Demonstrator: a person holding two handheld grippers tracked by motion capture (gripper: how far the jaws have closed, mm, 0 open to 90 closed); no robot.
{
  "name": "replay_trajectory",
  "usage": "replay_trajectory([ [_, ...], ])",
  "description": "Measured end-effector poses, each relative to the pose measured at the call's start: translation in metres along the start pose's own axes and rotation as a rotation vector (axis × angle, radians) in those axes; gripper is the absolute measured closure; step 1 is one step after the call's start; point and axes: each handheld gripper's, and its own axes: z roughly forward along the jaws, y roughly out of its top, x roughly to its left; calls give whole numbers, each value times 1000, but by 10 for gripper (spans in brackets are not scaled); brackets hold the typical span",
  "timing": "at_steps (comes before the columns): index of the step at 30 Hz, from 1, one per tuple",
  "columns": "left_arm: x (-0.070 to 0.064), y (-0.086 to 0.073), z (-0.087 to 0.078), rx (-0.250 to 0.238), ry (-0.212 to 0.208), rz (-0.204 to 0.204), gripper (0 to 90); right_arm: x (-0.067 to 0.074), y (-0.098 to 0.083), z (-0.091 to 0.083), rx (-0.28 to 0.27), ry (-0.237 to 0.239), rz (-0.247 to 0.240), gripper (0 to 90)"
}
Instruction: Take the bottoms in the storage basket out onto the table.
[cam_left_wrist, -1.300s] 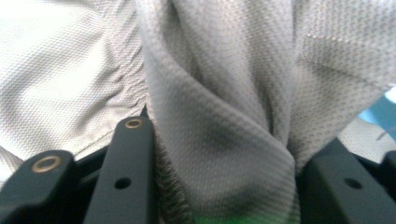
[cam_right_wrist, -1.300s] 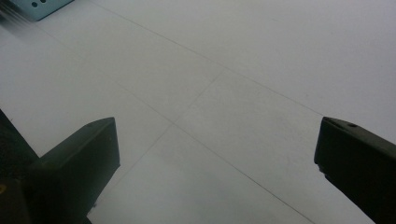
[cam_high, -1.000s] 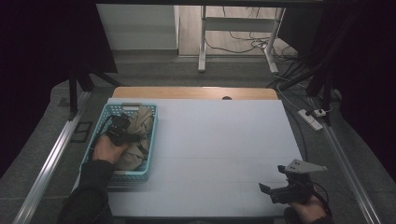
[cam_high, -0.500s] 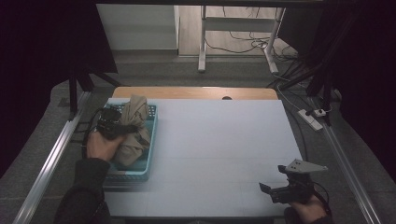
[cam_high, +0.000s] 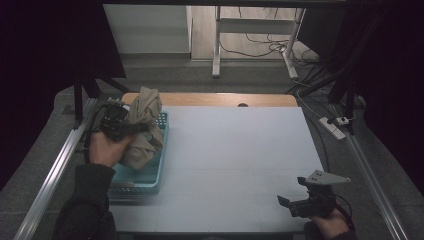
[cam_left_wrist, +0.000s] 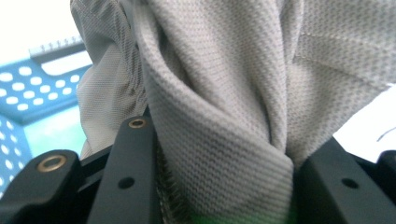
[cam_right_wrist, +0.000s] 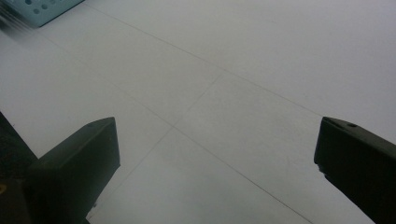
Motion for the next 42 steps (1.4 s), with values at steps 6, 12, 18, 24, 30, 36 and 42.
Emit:
replay_trajectory([
  [6, -12, 14, -8, -27, -8, 30, 613, 0, 0, 0, -1, 1, 1, 0],
  [12, -27, 23, -7, -41, -37, 58, 613, 0, 0, 0, -2, 1, 2, 0],
  [18, -43, 32, -1, -48, -68, 88, 613, -1, 0, 0, -5, 3, 5, 0],
  [24, -59, 41, 5, -47, -93, 122, 612, -1, 0, 0, -5, 4, 5, 0],
  [30, -75, 50, 12, -46, -118, 158, 611, -1, 0, 0, -5, 4, 6, 0],
  [36, -91, 58, 23, -44, -137, 188, 611, -1, 0, 0, -5, 5, 9, 0],
  [42, -107, 62, 37, -42, -164, 212, 610, -1, 0, 0, -6, 7, 6, 0],
])
